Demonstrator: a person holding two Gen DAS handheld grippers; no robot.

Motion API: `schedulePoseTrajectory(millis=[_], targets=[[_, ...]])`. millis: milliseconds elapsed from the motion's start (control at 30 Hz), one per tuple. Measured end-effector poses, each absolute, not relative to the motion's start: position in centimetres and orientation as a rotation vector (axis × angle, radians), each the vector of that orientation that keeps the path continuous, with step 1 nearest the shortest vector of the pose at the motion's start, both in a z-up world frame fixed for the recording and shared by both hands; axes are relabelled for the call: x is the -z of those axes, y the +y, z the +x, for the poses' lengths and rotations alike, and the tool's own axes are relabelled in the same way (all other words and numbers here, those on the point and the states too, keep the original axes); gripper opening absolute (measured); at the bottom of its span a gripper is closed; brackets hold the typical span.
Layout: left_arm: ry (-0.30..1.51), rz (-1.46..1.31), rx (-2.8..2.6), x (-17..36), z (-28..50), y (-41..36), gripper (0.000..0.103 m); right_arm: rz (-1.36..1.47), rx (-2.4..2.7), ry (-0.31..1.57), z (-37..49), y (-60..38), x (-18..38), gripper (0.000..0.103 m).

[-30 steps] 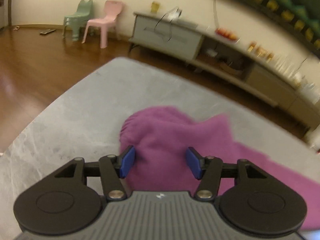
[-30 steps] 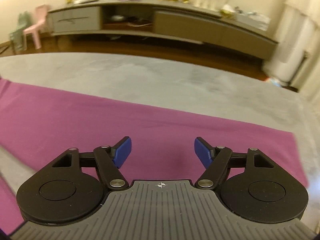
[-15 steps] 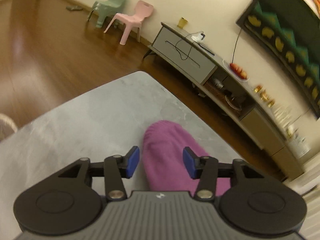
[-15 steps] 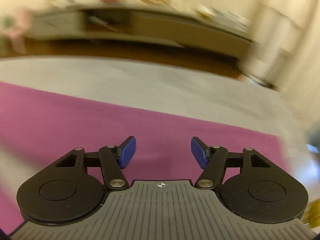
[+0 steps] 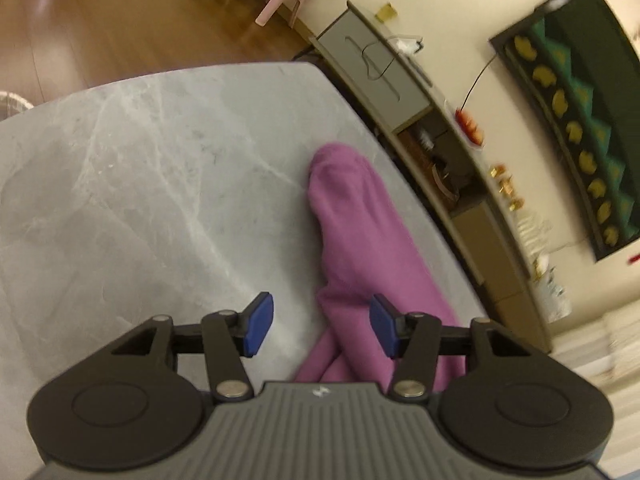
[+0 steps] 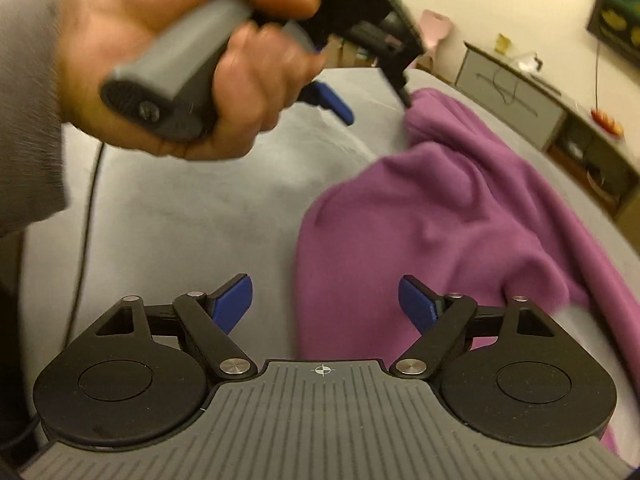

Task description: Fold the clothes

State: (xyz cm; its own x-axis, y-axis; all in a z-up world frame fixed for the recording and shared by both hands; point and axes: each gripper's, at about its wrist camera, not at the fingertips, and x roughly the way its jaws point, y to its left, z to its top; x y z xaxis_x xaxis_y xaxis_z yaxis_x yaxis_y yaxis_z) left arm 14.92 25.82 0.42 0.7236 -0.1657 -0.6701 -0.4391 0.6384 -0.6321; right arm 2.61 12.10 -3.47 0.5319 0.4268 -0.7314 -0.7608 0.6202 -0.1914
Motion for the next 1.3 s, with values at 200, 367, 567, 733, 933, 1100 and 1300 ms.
schedulePoseTrajectory(millis=[200, 367, 567, 733, 933, 1100, 1300], targets=[[0.750, -0.871, -0.146, -1.3, 14.8, 26.0, 0.055, -0.543, -0.764, 0.763, 6.5, 13.8, 4.0, 0.000], [0.740, -0.923, -0.179, -1.1, 14.5, 26.4, 0.055, -0.452, -0.723, 0.643, 8.5, 10.3, -0.2, 0.000], [0.801, -0.856, -0.116, 0.0, 16.1, 23.1, 0.056, 0.073, -0.335, 0.651, 16.3, -5.3, -3.3, 0.000], [0.833, -0.796, -0.099, 1.6, 18.5, 19.8, 0.056, 0.016, -0.259, 0.793, 17.7, -9.3, 1.2, 0.000], [0.775, -0.781, -0.104, 2.0, 21.9, 19.2, 0.057, -0.173, -0.292, 0.762, 18.3, -7.8, 1.5, 0.000], [0.687, -0.784, -0.064, 0.6, 24.6, 19.7, 0.057, -0.415, -0.306, 0.672, 18.5, -5.1, 0.1, 0.042], [0.638, -0.765, 0.040, -0.3, 27.0, 18.3, 0.057, -0.614, -0.465, 0.459, 15.7, 1.3, -2.1, 0.069]])
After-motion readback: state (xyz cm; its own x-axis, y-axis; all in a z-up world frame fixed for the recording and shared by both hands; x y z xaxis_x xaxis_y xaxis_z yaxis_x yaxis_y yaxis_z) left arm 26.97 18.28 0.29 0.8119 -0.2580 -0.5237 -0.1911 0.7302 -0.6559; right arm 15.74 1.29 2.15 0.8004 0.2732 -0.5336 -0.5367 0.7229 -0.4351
